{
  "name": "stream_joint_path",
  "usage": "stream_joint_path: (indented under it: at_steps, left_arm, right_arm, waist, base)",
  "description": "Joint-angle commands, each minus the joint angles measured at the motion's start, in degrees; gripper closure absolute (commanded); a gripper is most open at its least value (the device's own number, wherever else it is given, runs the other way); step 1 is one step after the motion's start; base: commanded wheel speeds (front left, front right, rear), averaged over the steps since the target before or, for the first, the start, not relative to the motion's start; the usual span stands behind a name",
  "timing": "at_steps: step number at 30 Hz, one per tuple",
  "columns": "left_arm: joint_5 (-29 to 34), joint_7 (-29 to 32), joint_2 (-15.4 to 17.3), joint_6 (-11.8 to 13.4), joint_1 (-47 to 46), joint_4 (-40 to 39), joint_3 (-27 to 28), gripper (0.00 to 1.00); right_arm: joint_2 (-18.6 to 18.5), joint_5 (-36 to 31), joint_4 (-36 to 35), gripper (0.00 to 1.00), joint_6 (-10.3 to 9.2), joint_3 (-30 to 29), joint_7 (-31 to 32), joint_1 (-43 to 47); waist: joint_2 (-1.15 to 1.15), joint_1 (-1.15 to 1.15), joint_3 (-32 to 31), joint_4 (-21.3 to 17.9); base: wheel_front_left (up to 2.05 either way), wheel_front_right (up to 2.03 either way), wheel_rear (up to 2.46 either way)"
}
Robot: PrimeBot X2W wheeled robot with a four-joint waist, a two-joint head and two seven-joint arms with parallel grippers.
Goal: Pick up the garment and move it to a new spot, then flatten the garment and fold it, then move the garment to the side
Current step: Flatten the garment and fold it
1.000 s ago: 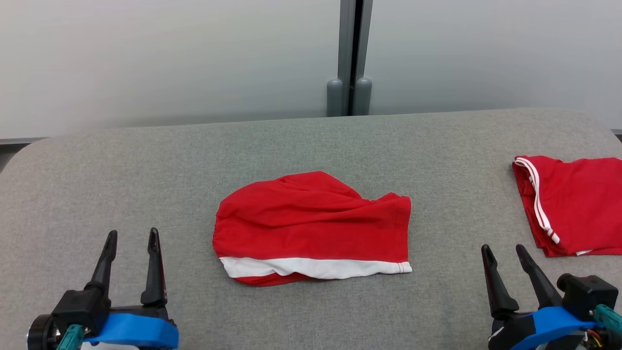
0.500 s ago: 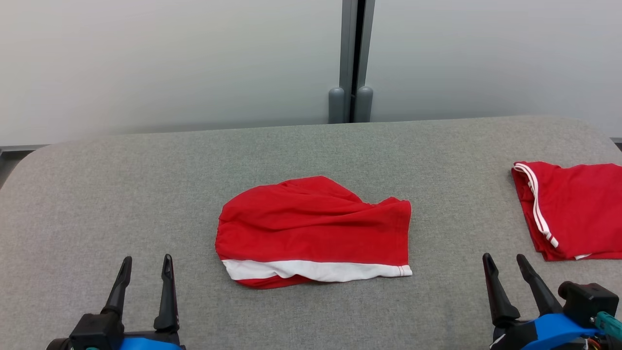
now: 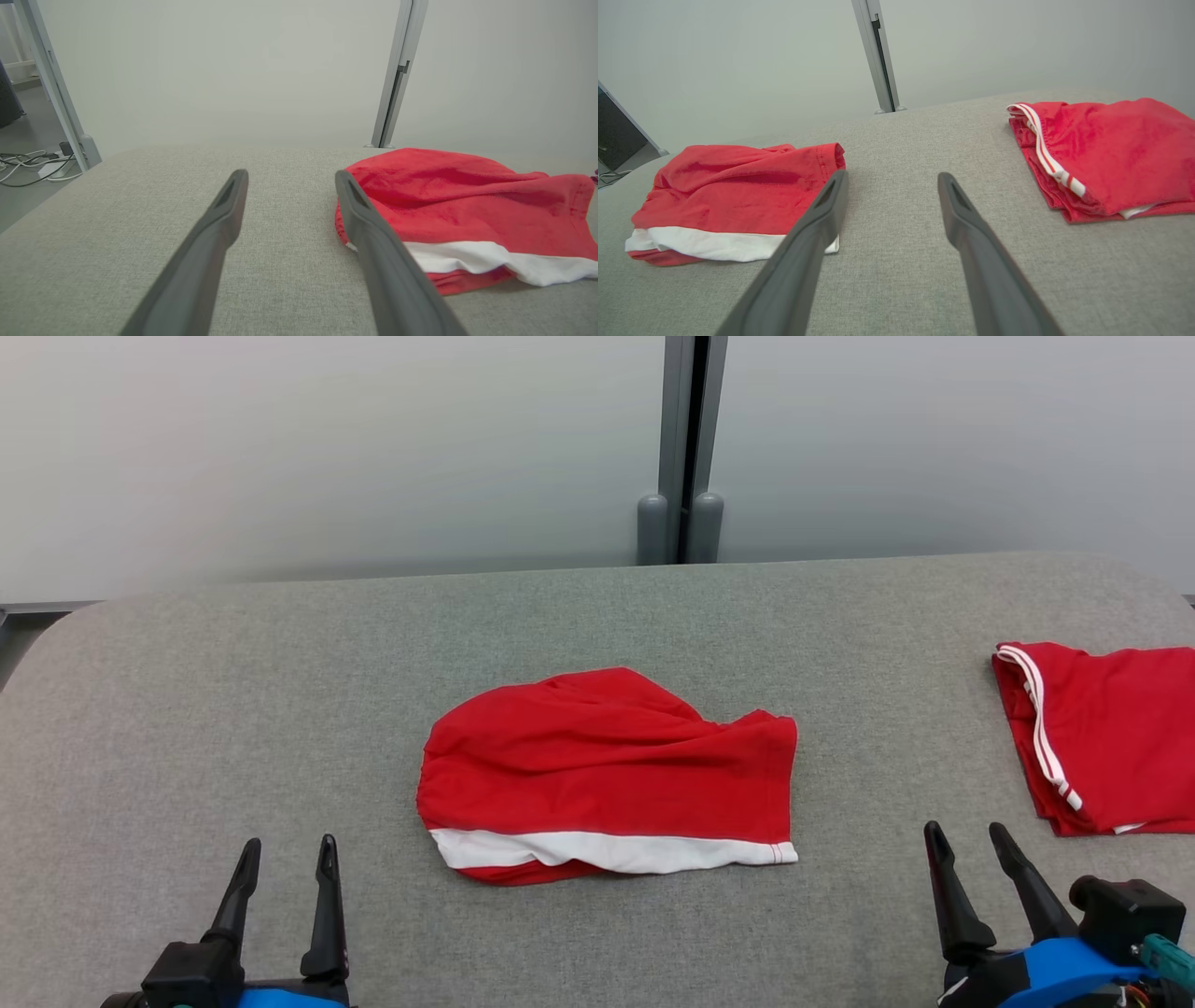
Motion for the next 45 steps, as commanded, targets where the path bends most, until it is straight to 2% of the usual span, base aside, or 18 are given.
stream_joint_path:
  at_steps: [1,8,9,10,12,18,24,30,39,45]
  left_arm:
    - [0.3,-0.3,-0.1,-0.5,-0.6,0.6,0.1,0.0]
    - [-1.5,6.1,-0.2,-3.7,-5.5,5.4,-2.9,0.0]
    - [-2.2,9.4,-0.2,-4.8,-7.8,8.3,-4.0,0.0]
    - [-2.2,9.4,-0.2,-4.8,-7.8,8.3,-4.0,0.0]
    - [-3.5,13.3,-0.5,-6.0,-11.9,12.6,-5.6,0.0]
    - [-5.7,18.1,-0.9,-7.0,-16.5,18.9,-7.1,0.0]
    - [-7.9,17.8,-1.1,-7.5,-19.2,21.9,-7.9,0.0]
    - [-9.7,17.6,-1.2,-7.7,-20.0,22.4,-8.5,0.0]
    - [-11.3,18.0,-1.2,-7.9,-19.3,19.3,-10.2,0.0]
    - [-11.7,18.9,-1.0,-7.4,-17.9,16.8,-10.5,0.0]
  right_arm:
    - [0.0,0.1,0.0,0.0,0.03,0.2,0.1,-0.3]
    - [0.0,-0.1,-0.3,0.0,0.03,1.2,0.2,-1.6]
    - [0.0,-0.1,-0.5,0.0,0.03,1.6,0.2,-2.0]
    - [0.0,-0.1,-0.5,0.0,0.03,1.6,0.2,-2.0]
    - [0.0,-0.2,-0.7,0.0,0.03,2.3,0.1,-2.9]
    - [0.0,-0.4,-0.4,0.0,0.03,3.4,-0.1,-4.2]
    - [0.0,-0.4,1.6,0.0,0.03,7.3,0.5,-6.5]
    - [0.0,-1.1,8.2,0.0,0.03,11.4,4.6,-10.4]
    - [-0.1,-6.6,20.6,0.0,0.03,12.6,8.4,-17.3]
    - [-0.1,-9.5,23.9,0.0,0.03,12.0,9.6,-18.2]
  waist:
    - [0.0,0.0,0.2,0.1]
    - [0.0,0.0,1.5,0.8]
    - [0.0,0.0,2.4,0.7]
    - [0.0,0.0,2.4,0.7]
    - [0.0,0.0,3.8,0.3]
    - [0.0,0.0,6.1,-0.8]
    - [0.0,0.0,7.6,-1.8]
    - [0.0,0.0,8.4,-2.3]
    - [0.0,0.0,8.7,-0.2]
    - [0.0,0.0,8.4,0.9]
  base:
    - [0.0,0.0,0.0]
    - [0.0,0.0,0.0]
    - [0.0,0.0,0.0]
    - [0.0,0.0,0.0]
    - [0.0,0.0,0.0]
    - [0.0,0.0,0.0]
    - [0.0,0.0,0.0]
    - [0.0,0.0,0.0]
    - [0.0,0.0,0.0]
    - [0.0,0.0,0.0]
